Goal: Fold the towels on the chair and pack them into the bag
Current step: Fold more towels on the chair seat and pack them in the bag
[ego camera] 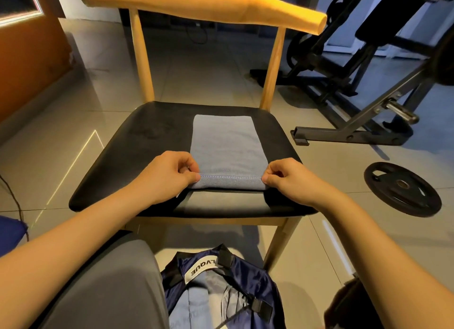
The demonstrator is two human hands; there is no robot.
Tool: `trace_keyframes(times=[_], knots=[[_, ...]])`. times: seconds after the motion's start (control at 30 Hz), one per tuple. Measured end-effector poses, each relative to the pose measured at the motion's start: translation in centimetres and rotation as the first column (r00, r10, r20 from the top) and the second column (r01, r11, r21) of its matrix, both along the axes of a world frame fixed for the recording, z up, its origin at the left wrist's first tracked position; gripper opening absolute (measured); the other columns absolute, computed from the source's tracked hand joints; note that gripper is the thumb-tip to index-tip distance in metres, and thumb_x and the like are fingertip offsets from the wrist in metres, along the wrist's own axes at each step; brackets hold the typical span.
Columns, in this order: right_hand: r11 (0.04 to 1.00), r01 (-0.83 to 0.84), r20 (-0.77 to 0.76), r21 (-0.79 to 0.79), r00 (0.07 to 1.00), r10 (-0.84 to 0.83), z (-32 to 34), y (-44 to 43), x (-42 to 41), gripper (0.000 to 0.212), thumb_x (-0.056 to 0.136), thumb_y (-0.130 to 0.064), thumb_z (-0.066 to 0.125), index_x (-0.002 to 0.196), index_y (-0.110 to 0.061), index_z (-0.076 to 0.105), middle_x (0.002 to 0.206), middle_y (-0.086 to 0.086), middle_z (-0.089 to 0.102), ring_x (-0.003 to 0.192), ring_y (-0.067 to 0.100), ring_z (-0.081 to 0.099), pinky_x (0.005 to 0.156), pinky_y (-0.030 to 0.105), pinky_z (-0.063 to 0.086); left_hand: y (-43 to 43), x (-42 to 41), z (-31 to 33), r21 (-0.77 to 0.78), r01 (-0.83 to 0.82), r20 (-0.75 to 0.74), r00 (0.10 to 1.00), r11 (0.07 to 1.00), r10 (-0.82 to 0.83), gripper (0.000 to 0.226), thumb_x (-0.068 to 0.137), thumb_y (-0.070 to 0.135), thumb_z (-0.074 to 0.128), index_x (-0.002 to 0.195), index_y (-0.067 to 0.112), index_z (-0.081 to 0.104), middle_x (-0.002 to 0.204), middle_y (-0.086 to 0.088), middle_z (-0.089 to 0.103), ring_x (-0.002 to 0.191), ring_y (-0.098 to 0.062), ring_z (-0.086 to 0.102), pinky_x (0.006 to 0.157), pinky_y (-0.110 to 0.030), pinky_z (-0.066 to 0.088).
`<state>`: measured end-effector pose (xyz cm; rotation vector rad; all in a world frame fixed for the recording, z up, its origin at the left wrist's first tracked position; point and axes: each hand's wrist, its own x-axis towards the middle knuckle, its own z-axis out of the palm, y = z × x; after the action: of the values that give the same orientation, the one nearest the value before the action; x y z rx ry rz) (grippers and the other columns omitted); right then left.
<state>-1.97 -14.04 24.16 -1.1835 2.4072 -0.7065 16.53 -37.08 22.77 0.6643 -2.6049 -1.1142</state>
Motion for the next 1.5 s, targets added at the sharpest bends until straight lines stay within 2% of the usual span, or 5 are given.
trace_keyframes(times=[0.33,0.53,0.87,1.1,1.5], knots=[[0.986,-0.109,-0.324,-0.129,0.944,0.062,-0.4,0.2,0.9,0.006,0.094,-0.026,0.068,0.089,-0.028,0.065,0.092,-0.012,0.057,0.084,0.011,0.057,0.076,0.036,0.056,0.3,0.5,0.2,-0.176,0.022,-0.084,0.996,0.984,-0.037,0.013,0.089,0.016,0.077,0.086,0.029,0.078,0.090,0.011,0.064,0.080,-0.004,0.059,0.069,-0.016,0.043],[0.960,-0.280,-0.532,0.003,0.813,0.239,-0.2,1.4,1.4,0.018,0.096,-0.034,0.058,0.105,-0.026,0.071,0.103,-0.010,0.059,0.094,0.011,0.054,0.076,0.032,0.052,0.0,1.9,-0.3,-0.466,0.175,-0.031,0.976,0.867,-0.214,0.024,0.090,0.041,0.070,0.111,0.033,0.078,0.098,0.021,0.060,0.095,-0.004,0.055,0.079,-0.031,0.052],[0.982,-0.187,-0.481,0.000,0.861,0.164,-1.1,0.5,1.4,0.010,0.104,-0.033,0.050,0.105,-0.026,0.057,0.102,-0.011,0.049,0.094,0.012,0.047,0.076,0.029,0.045,0.3,0.8,-0.3,-0.541,0.159,0.002,0.982,0.826,-0.187,0.019,0.102,0.036,0.054,0.097,0.025,0.068,0.093,0.012,0.057,0.088,-0.012,0.051,0.079,-0.041,0.050],[0.988,-0.153,-0.357,0.017,0.922,0.149,-0.7,0.2,1.2,0.029,0.108,-0.030,0.041,0.080,-0.031,0.047,0.082,-0.011,0.045,0.081,0.008,0.046,0.069,0.027,0.038,0.2,1.1,-0.6,-0.404,0.178,0.108,0.983,0.897,-0.146,0.060,0.094,0.054,0.020,0.086,0.015,0.065,0.091,0.004,0.053,0.090,-0.013,0.049,0.084,-0.041,0.045],[0.987,-0.148,-0.654,-0.059,0.753,0.074,-1.5,-0.3,2.5,0.014,0.089,-0.025,0.075,0.097,-0.018,0.065,0.097,0.001,0.060,0.083,0.018,0.053,0.068,0.028,0.044,0.0,1.2,-0.9,-0.442,0.151,-0.195,0.946,0.884,-0.259,0.008,0.093,0.020,0.071,0.095,0.027,0.073,0.088,0.021,0.057,0.086,-0.007,0.055,0.074,-0.031,0.050]])
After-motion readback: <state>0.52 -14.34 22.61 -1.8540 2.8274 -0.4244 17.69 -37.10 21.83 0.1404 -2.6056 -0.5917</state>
